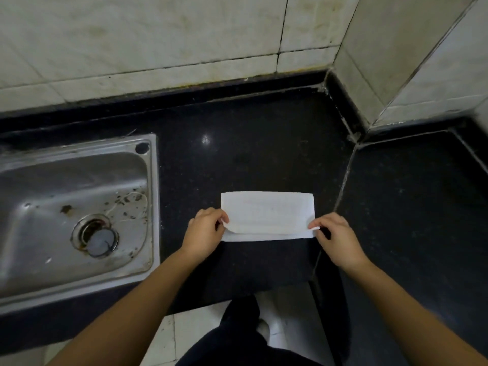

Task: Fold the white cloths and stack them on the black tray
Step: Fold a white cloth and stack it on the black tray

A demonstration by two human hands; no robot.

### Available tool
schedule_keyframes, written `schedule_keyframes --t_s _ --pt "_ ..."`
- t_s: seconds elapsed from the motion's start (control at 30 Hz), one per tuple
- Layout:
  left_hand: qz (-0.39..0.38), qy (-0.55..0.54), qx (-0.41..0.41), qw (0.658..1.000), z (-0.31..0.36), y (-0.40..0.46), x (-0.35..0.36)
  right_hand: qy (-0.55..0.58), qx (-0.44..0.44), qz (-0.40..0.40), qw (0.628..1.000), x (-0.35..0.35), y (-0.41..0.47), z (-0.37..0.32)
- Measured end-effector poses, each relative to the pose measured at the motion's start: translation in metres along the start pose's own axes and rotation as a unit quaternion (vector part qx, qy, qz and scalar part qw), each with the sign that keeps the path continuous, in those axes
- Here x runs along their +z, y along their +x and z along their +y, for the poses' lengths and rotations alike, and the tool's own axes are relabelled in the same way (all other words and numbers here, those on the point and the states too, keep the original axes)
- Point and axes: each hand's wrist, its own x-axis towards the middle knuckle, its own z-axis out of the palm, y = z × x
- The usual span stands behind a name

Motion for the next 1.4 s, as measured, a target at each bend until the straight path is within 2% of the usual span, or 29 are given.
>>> schedule_keyframes --t_s 0.17,0.33,0.43,0.6,0.77,0.93,1.17,1.3,1.4 --pt "0.034 0.083 -0.006 0.996 -0.002 -0.013 0.014 -0.084 -0.011 -0.022 0.996 0.003 -0.002 0.001" --pt "0.101 -0.023 -0.087 0.991 0.004 -0.018 0.013 -0.066 -0.037 0.005 0.997 -0.008 0.036 -0.039" --pt "0.091 -0.009 -0.121 0.988 0.012 -0.015 0.015 -0.075 -0.075 -0.035 0.994 0.003 0.075 -0.084" --pt "0.028 0.162 0.004 0.986 0.007 -0.018 0.023 -0.166 -0.116 -0.177 0.963 0.033 0.097 -0.130" --pt "0.062 0.201 0.105 0.972 -0.006 -0.019 0.020 -0.195 -0.158 -0.222 0.942 0.041 0.059 -0.100" --pt "0.083 0.223 0.145 0.960 -0.007 -0.014 0.017 -0.194 -0.201 -0.139 0.950 0.055 0.036 -0.081" --pt "0.077 0.242 0.183 0.950 -0.012 -0.015 0.013 -0.207 -0.254 -0.073 0.942 0.062 0.029 -0.070" --pt "0.117 0.207 0.184 0.954 -0.006 -0.016 0.008 -0.181 -0.257 -0.039 0.948 0.057 0.021 -0.069" --pt "0.103 0.205 0.198 0.953 -0.010 -0.025 0.014 -0.182 -0.267 -0.019 0.946 0.060 0.011 -0.059"
